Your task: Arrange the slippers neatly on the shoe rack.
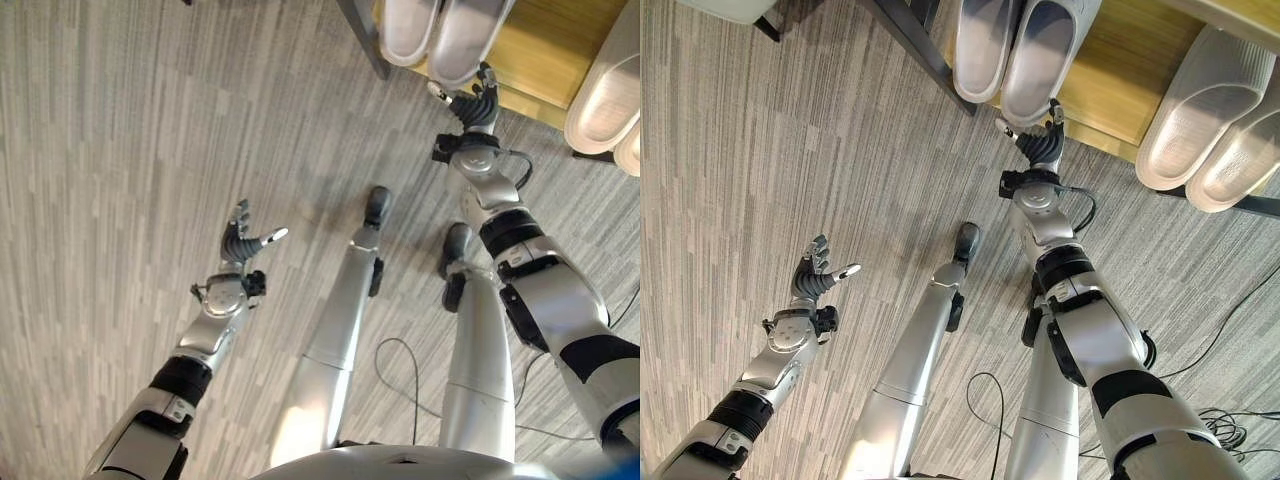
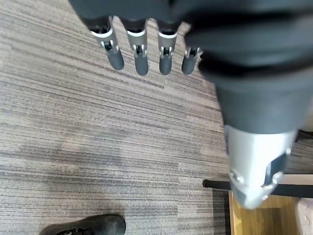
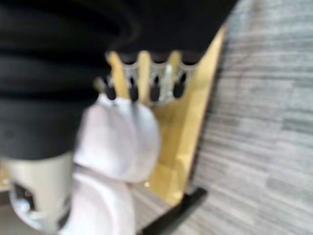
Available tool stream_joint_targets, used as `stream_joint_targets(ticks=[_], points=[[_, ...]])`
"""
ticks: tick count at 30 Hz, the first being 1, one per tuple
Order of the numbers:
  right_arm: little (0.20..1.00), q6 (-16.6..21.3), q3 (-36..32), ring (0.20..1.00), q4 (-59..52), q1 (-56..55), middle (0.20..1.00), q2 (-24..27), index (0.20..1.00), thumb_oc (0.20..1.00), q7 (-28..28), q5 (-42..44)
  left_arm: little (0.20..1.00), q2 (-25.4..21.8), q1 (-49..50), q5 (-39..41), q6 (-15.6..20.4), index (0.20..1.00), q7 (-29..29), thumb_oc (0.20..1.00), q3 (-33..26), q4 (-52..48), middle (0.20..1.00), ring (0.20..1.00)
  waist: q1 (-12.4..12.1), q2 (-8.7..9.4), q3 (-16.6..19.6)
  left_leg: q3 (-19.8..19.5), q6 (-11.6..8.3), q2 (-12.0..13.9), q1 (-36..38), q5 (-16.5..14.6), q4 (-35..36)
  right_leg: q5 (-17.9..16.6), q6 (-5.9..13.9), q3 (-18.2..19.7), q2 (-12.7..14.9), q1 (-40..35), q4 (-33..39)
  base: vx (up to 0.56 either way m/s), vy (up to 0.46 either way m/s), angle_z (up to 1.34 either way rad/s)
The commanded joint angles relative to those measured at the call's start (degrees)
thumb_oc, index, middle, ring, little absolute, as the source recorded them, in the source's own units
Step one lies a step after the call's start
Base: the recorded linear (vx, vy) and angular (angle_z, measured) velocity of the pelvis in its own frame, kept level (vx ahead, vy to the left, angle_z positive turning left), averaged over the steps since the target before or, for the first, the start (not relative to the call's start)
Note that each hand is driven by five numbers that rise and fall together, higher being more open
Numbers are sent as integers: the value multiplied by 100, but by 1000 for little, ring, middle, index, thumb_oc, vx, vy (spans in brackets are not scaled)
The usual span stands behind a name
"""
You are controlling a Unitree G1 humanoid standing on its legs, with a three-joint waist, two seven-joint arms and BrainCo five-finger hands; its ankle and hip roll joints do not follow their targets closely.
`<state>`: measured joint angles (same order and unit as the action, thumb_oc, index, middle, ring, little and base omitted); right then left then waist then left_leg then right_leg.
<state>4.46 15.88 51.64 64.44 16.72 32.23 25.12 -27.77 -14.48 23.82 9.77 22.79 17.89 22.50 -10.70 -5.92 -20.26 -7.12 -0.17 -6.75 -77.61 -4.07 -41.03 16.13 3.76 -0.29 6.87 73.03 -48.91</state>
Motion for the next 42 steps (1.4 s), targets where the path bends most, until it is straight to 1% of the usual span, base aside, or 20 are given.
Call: stream_joint_targets(ticks=[1,7,10,11,14,16,17,18,20,21,22,23,27,29,30,34,36,38,41,42], points=[[1000,330,-141,1000,-45,88,1000,160,1000,1000,184,-50,1000,-288,138,-315,244,1000,147,1000,114,203,1000,1000,-178,-160,225,295,36,243,-135,-455,181,-157,218,222,279,-75,68,19,10,4],[1000,364,-204,1000,-102,-34,1000,122,1000,1000,248,-44,1000,-245,172,-378,214,1000,159,1000,151,244,1000,1000,-143,-142,257,306,41,233,-165,-499,47,-137,192,245,264,-33,-28,3,3,1],[1000,373,-303,1000,-171,-448,1000,14,1000,1000,279,-69,1000,-178,153,-420,173,1000,215,1000,99,290,1000,1000,-73,-101,267,328,46,239,-103,-516,37,-143,180,240,249,-91,-17,2,23,1],[1000,379,-335,1000,-277,-742,1000,-40,1000,1000,229,-79,1000,-131,134,-409,167,1000,232,1000,49,319,1000,1000,-25,-70,267,344,53,259,-32,-516,75,-162,190,235,243,-145,10,0,0,0],[1000,364,-309,1000,-477,-1126,1000,-112,1000,1000,121,-148,1000,-77,141,-419,151,1000,232,1000,-12,323,1000,1000,42,-41,240,374,53,288,87,-496,143,-200,192,240,222,-251,85,-14,12,-1],[1000,304,-175,1000,-734,-1651,1000,-162,1000,1000,-19,-466,1000,3,132,-367,150,1000,214,1000,-148,340,1000,1000,142,20,208,382,50,341,327,-464,320,-254,194,223,197,-458,276,-42,37,-3],[1000,299,-172,1000,-746,-1664,1000,-164,1000,1000,-15,-471,1000,5,139,-367,151,1000,213,1000,-149,340,1000,1000,147,17,198,382,50,341,351,-459,334,-259,193,221,198,-481,288,-39,39,-2],[1000,266,-124,1000,-837,-1992,1000,-257,1000,1000,-65,-613,1000,103,109,-274,158,1000,221,1000,-202,393,1000,1000,228,63,185,410,38,387,550,-434,459,-308,194,215,173,-656,442,-36,24,-3],[1000,254,-94,1000,-885,-2198,1000,-309,1000,1000,-104,-693,1000,177,108,-208,170,1000,206,1000,-223,433,1000,1000,274,96,170,414,34,403,700,-418,540,-331,190,203,163,-799,547,-64,53,-12],[1000,203,53,1000,-1100,-2821,1000,-377,1000,1000,-222,-1031,1000,311,57,-59,211,1000,154,1000,-248,533,1000,1000,448,184,98,432,8,450,1195,-348,826,-470,210,186,122,-1270,916,-86,74,-20],[1000,201,55,1000,-1107,-2829,1000,-377,1000,1000,-220,-1034,1000,312,60,-59,213,1000,153,1000,-248,535,1000,1000,450,182,89,432,8,450,1214,-344,837,-473,210,185,123,-1288,925,-102,76,-18],[1000,175,91,1000,-1182,-3010,1000,-366,1000,1000,-246,-1156,1000,336,81,-43,230,1000,134,1000,-263,506,1000,1000,489,220,89,442,-2,450,1339,-318,922,-518,220,172,126,-1420,1055,-58,30,-9],[1000,141,227,1000,-1333,-3663,1000,-391,1000,1000,-434,-1425,1000,363,197,-11,270,1000,-33,1000,-246,389,1000,1000,617,292,75,489,-34,447,1999,-219,1265,-651,236,141,88,-2011,1468,-68,39,-7],[1000,134,291,1000,-1300,-4094,1000,-437,1000,1000,-573,-1562,1000,340,332,-48,309,1000,-177,1000,-231,261,1000,1000,665,335,128,482,-59,443,2438,-191,1449,-696,238,115,93,-2463,1759,-87,14,-4],[1000,131,304,1000,-1243,-4268,1000,-446,1000,1000,-647,-1621,1000,301,376,-79,338,1000,-246,1000,-239,197,1000,1000,684,349,134,483,-55,449,2576,37,1611,-924,233,75,75,-2593,1930,-110,10,-3],[1000,11,386,1000,-928,-4879,1000,-444,1000,1000,-882,-2014,1000,222,467,-103,347,1000,-466,1000,-241,370,1000,1000,790,457,182,464,-97,467,3485,96,1959,-949,240,-16,81,-3475,2288,-23,-21,-5],[1000,-10,428,1000,-673,-5205,1000,-389,1000,1000,-1051,-2169,1000,166,524,-12,361,1000,-708,1000,-227,427,1000,1000,836,502,229,451,-129,482,3980,125,2180,-938,236,-53,54,-3953,2474,4,-44,-1],[1000,-70,367,1000,-393,-5485,1000,-384,1000,1000,-1220,-2200,1000,66,695,48,297,1000,-953,1000,-209,326,1000,1000,862,494,283,423,-151,476,4421,236,2463,-936,237,-97,17,-4333,2636,27,-23,-3],[1000,-152,282,1000,88,-5796,1000,-410,1000,1000,-1387,-2446,1000,-59,823,-122,210,1000,-1222,1000,-143,362,1000,1000,945,494,425,423,-170,525,4917,333,2748,-943,247,-160,-44,-4830,2875,-2,-17,0],[1000,-201,196,1000,452,-5952,1000,-415,1000,1000,-1442,-2576,1000,-121,844,-230,180,1000,-1334,1000,-134,347,1000,1000,992,493,523,427,-194,545,5293,326,2907,-889,250,-154,-86,-5209,3019,0,-35,-4]])
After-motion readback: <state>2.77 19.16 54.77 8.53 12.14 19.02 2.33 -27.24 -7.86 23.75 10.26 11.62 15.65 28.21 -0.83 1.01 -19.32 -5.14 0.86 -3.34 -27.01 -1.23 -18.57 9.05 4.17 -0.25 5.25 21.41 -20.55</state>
